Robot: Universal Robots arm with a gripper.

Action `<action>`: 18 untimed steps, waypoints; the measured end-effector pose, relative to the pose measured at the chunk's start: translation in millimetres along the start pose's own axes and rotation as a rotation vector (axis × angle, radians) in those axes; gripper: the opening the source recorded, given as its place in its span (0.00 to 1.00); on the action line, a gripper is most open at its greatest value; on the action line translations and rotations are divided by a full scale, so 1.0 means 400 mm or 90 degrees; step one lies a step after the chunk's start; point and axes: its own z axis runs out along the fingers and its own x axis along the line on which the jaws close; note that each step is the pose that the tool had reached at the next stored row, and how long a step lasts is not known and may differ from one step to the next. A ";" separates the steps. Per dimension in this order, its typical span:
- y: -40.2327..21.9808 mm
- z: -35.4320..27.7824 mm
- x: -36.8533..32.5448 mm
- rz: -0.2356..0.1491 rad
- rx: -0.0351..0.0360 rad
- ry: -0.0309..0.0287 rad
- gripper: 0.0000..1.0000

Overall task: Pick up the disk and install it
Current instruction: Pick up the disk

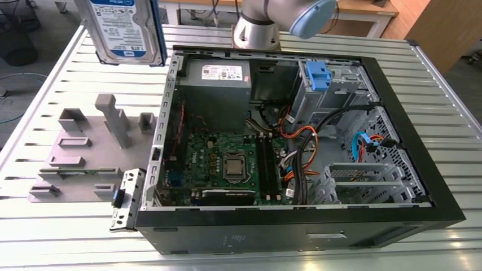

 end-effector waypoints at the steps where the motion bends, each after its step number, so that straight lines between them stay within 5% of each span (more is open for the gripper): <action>1: -0.011 0.000 0.000 0.000 0.0001 0.0000 0.35; 18: -0.204 -0.008 -0.005 0.000 0.0000 0.0000 0.35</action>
